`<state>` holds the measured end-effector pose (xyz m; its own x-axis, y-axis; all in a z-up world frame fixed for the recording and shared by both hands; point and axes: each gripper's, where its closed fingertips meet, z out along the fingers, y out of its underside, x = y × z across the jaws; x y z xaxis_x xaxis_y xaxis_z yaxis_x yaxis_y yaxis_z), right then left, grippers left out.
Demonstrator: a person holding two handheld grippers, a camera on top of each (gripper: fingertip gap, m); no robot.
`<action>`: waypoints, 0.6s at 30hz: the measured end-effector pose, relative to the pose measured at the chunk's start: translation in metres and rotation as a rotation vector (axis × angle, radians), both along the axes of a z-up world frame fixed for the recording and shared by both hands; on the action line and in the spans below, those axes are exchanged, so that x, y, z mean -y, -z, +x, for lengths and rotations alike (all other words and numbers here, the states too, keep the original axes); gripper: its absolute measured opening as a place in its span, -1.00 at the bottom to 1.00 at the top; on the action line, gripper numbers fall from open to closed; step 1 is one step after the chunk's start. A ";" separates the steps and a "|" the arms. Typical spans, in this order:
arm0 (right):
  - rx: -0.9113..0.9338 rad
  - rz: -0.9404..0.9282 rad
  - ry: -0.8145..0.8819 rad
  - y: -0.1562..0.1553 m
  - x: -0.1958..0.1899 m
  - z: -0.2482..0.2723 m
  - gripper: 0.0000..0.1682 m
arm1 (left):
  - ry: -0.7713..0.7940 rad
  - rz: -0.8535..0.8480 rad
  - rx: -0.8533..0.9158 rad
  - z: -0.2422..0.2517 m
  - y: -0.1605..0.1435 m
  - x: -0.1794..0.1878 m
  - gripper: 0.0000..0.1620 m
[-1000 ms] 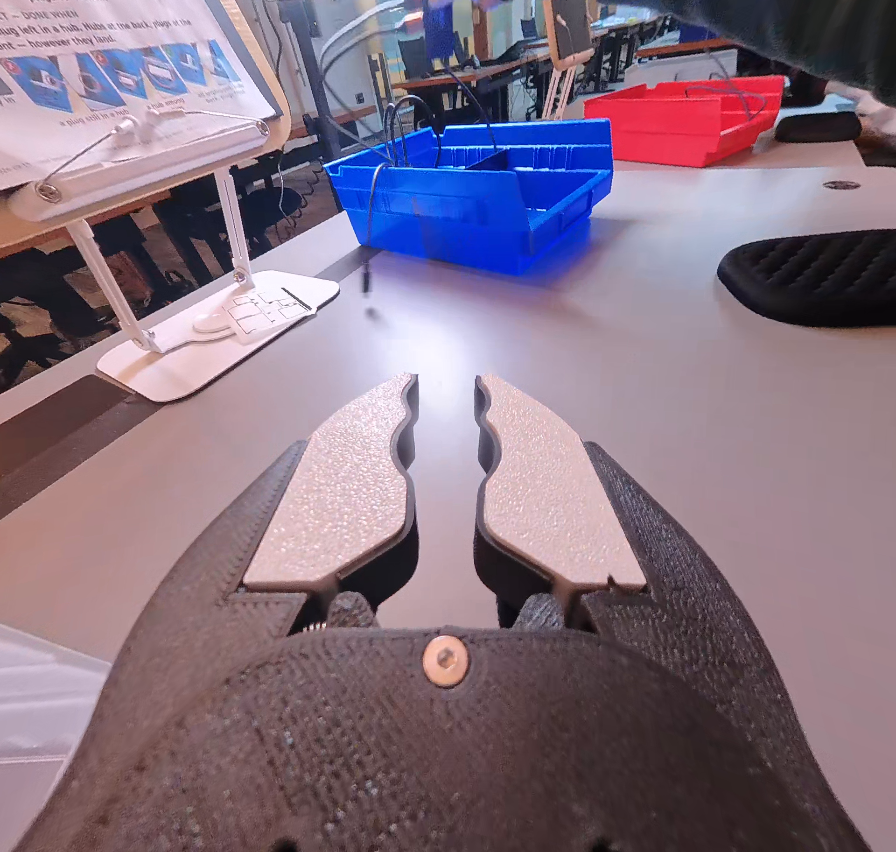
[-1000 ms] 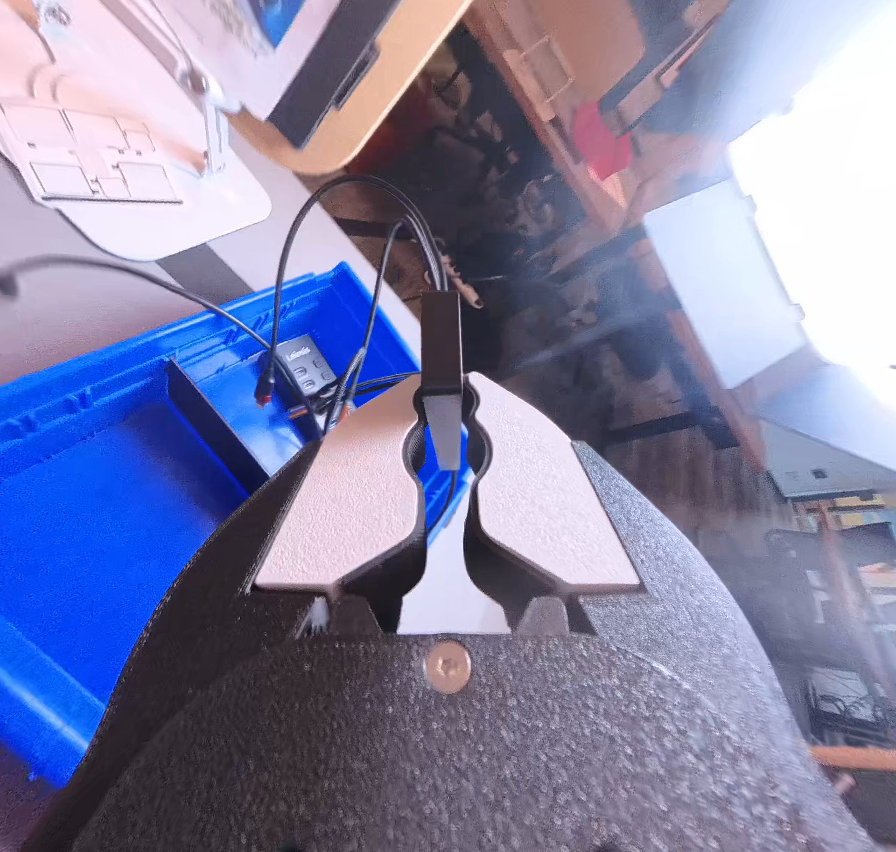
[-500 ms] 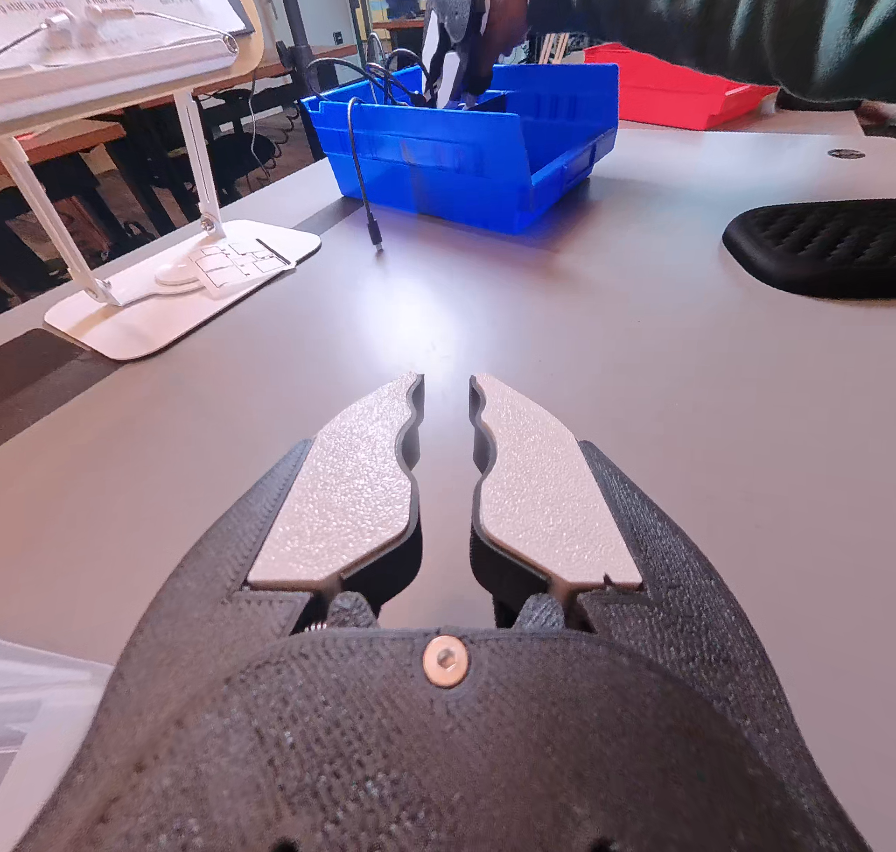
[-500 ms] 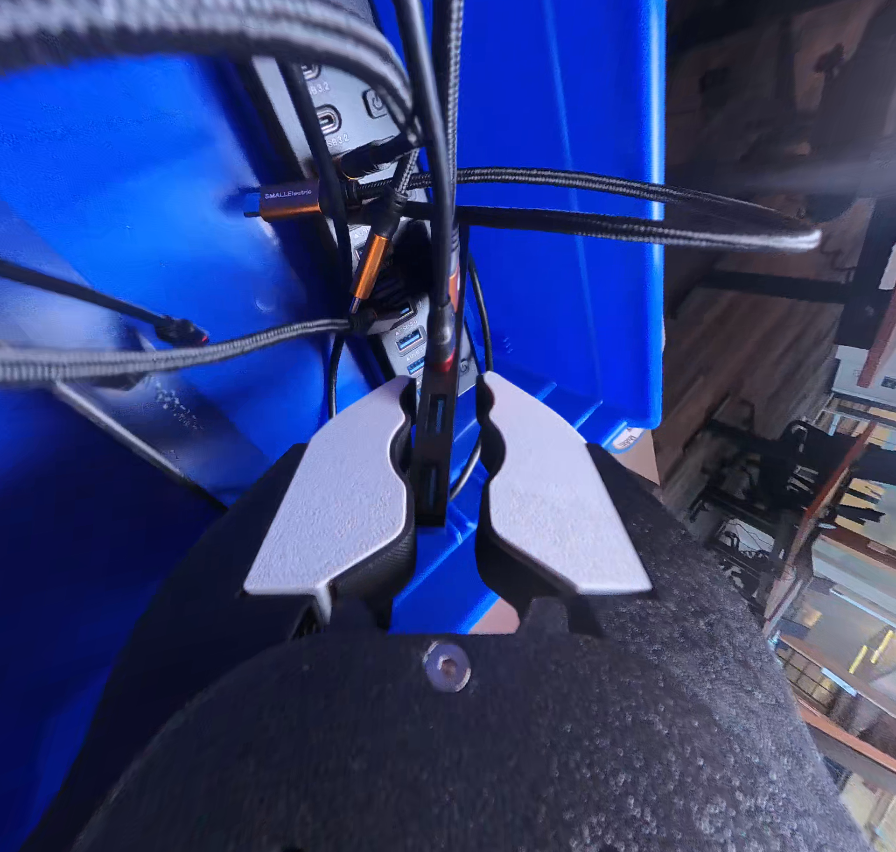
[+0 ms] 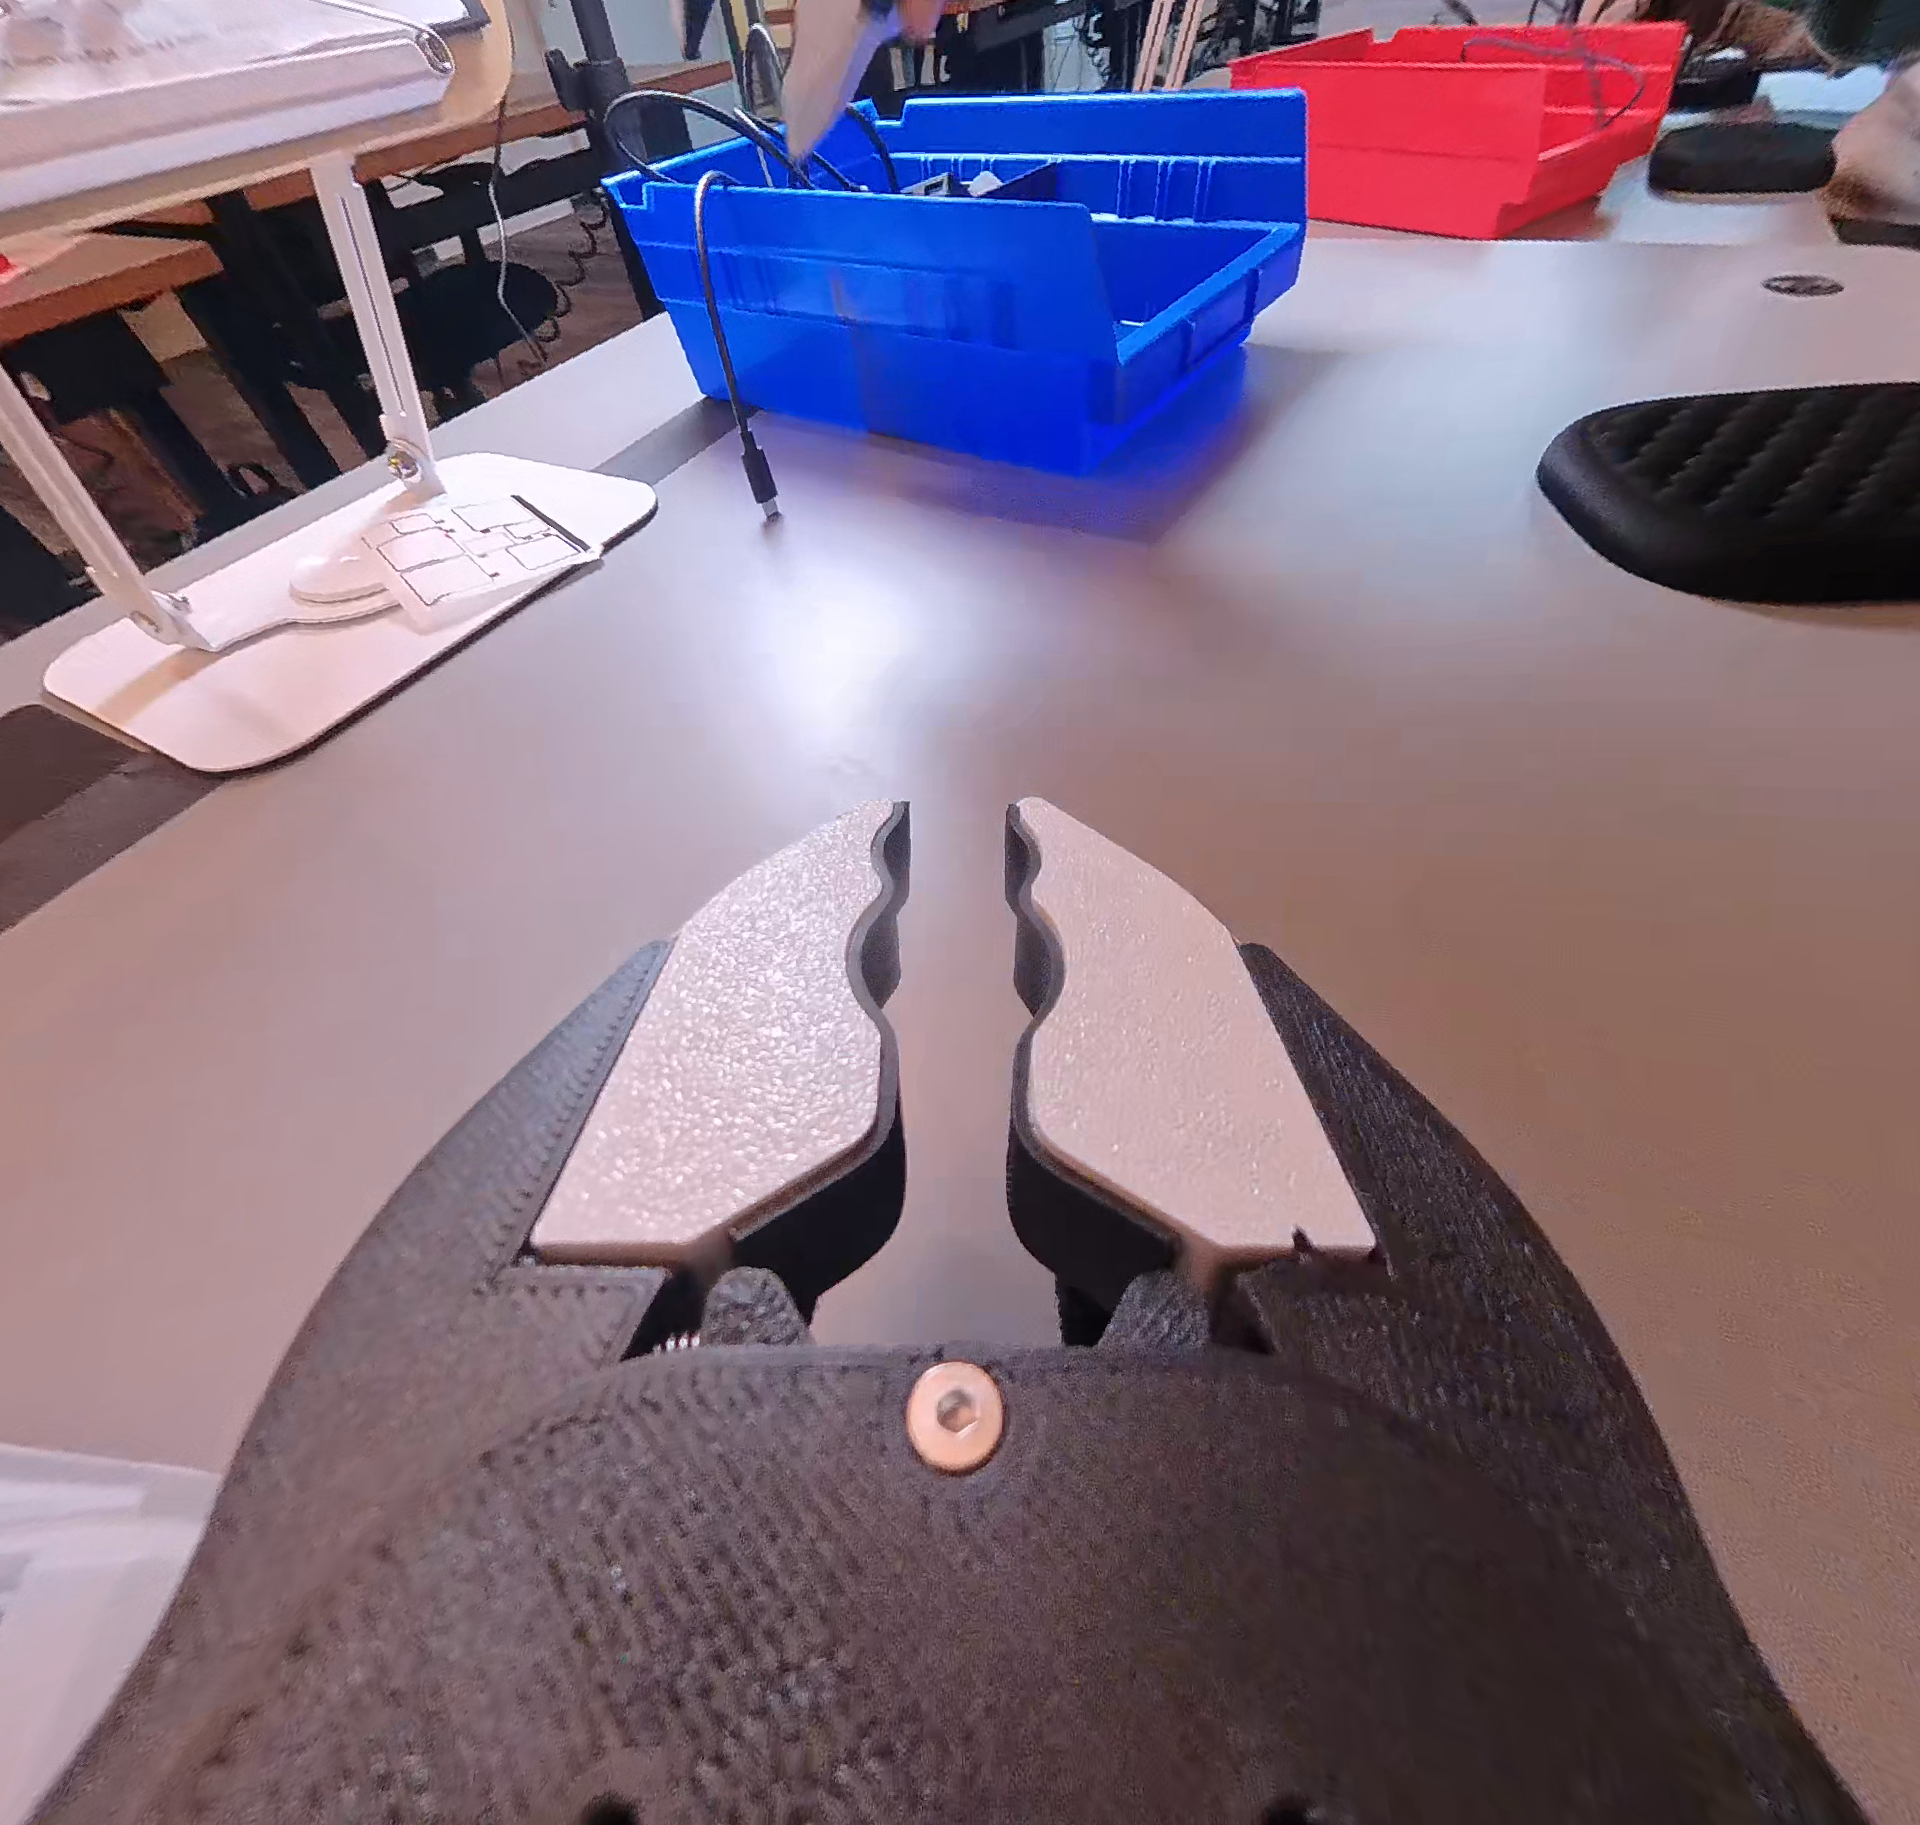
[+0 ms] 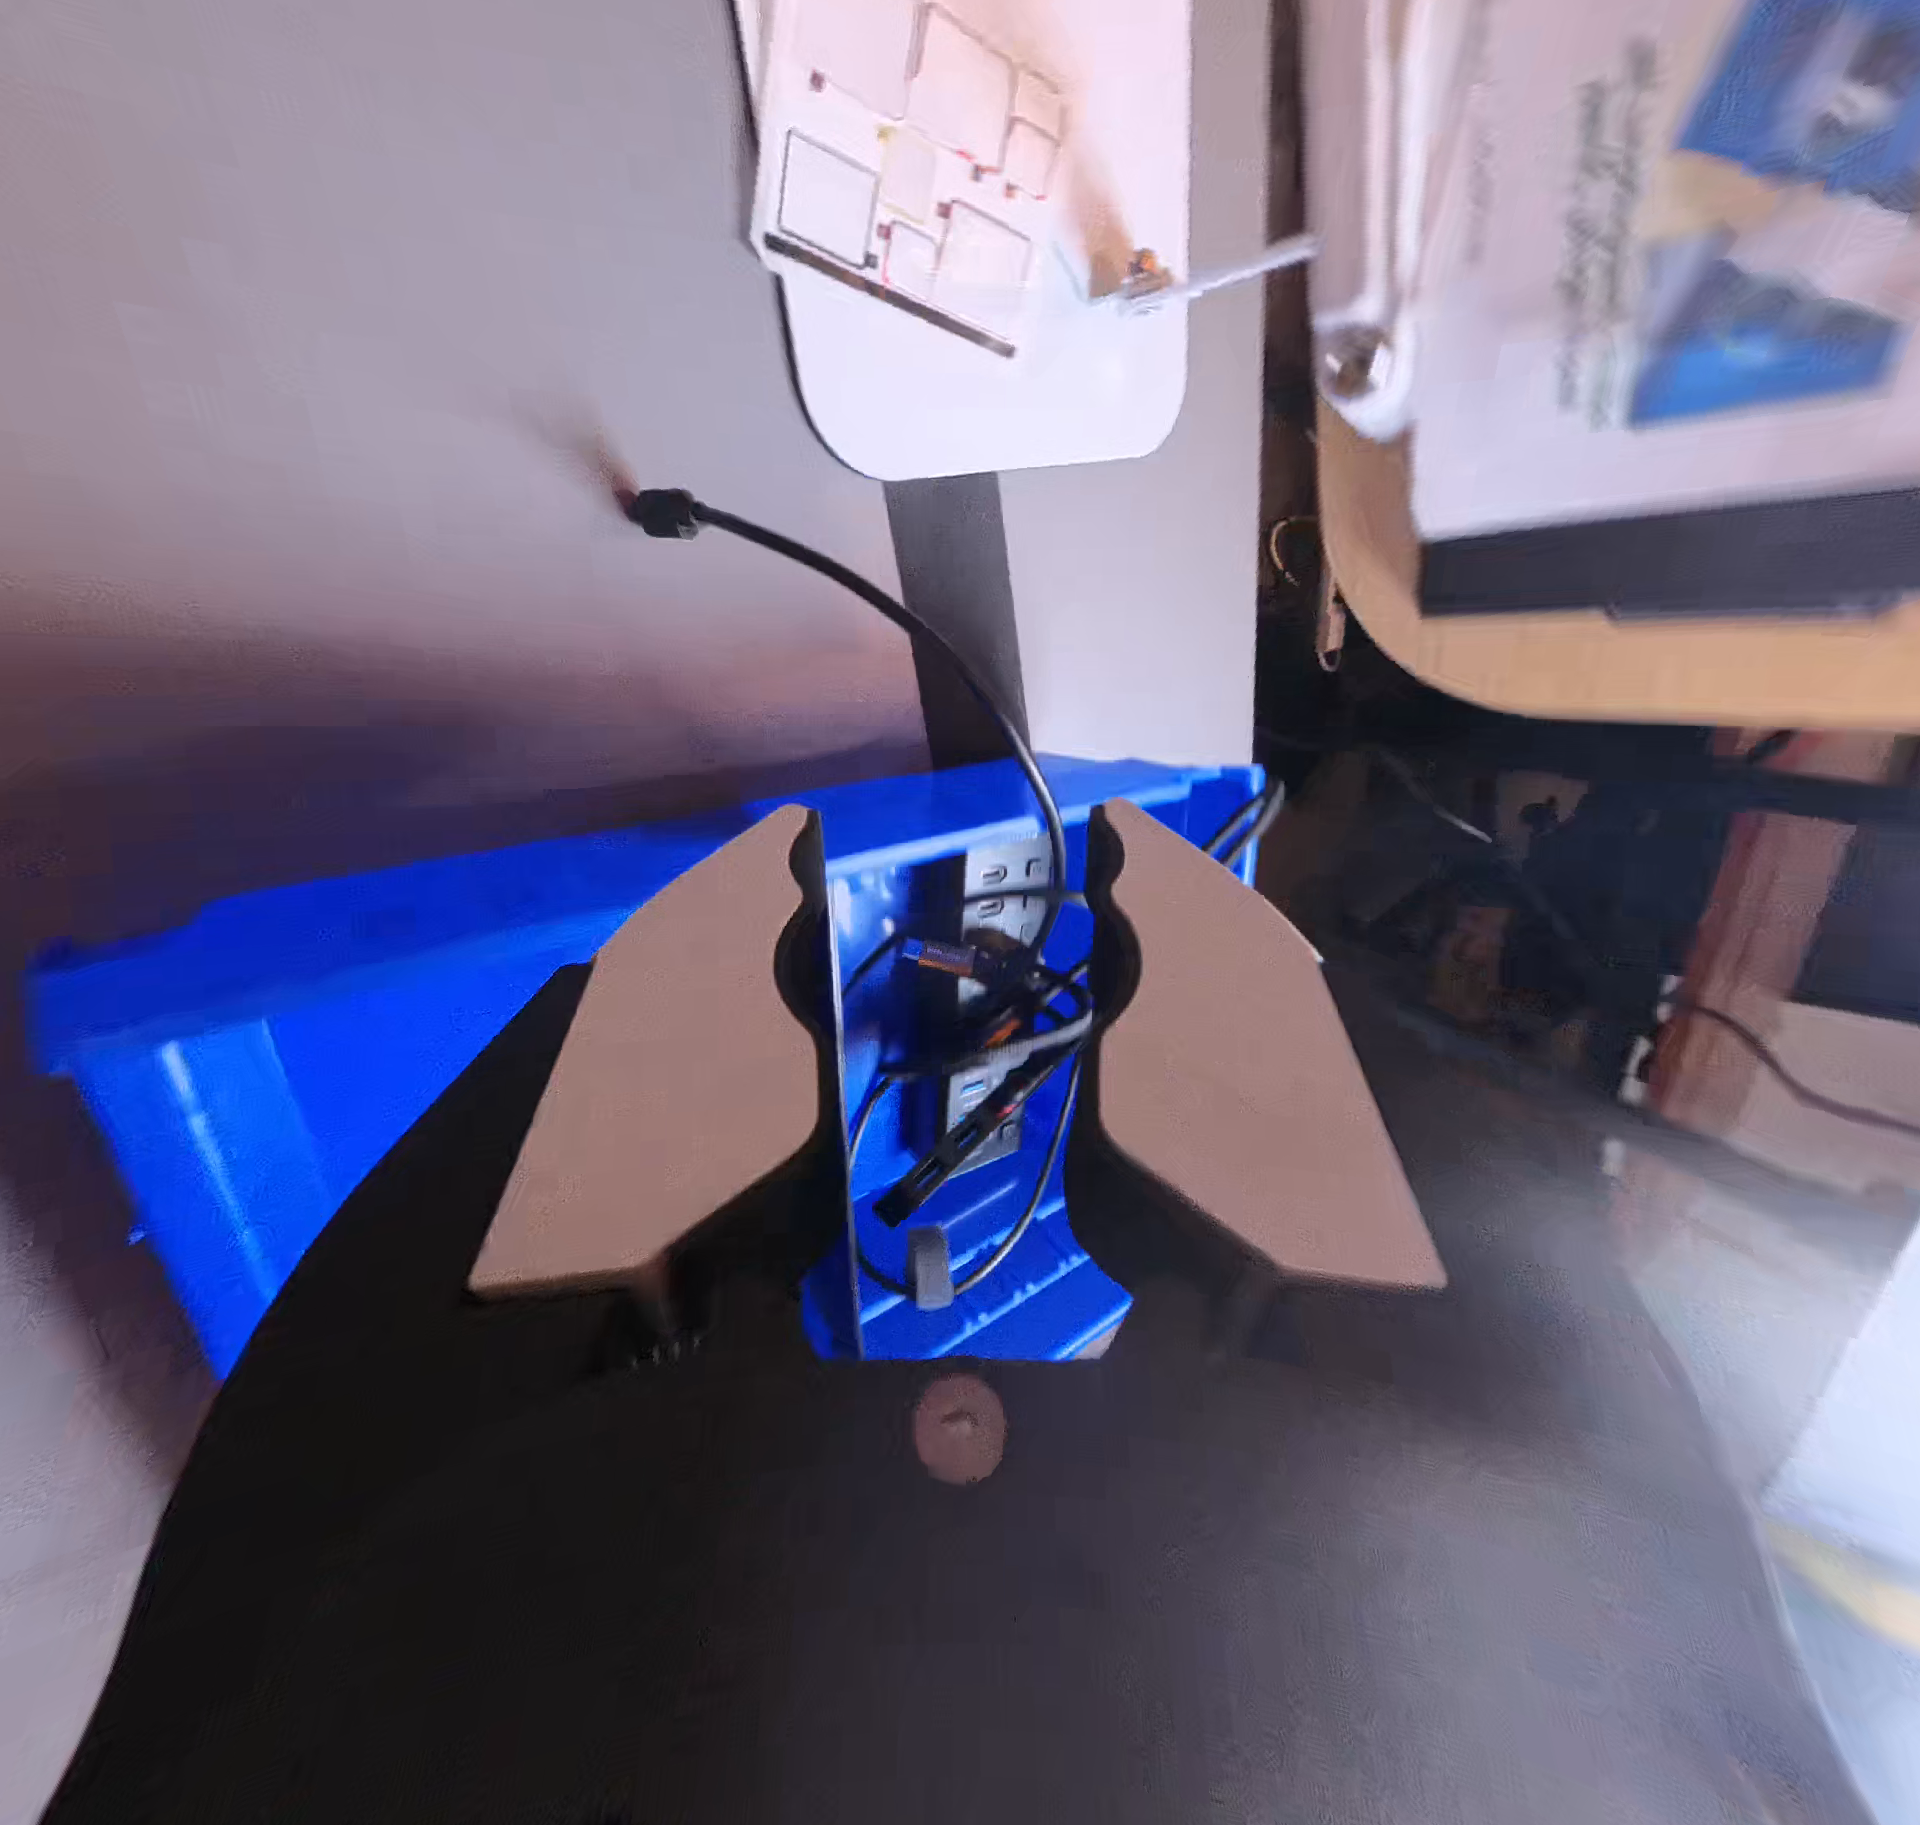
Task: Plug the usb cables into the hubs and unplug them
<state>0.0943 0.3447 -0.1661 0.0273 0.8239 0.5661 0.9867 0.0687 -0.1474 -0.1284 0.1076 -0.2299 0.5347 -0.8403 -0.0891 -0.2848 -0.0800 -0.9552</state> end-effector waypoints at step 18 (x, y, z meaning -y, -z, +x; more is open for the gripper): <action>-0.282 -0.032 0.618 -0.029 -0.056 0.138 -0.94 | 0.031 0.023 -0.080 0.007 0.008 0.008 -0.79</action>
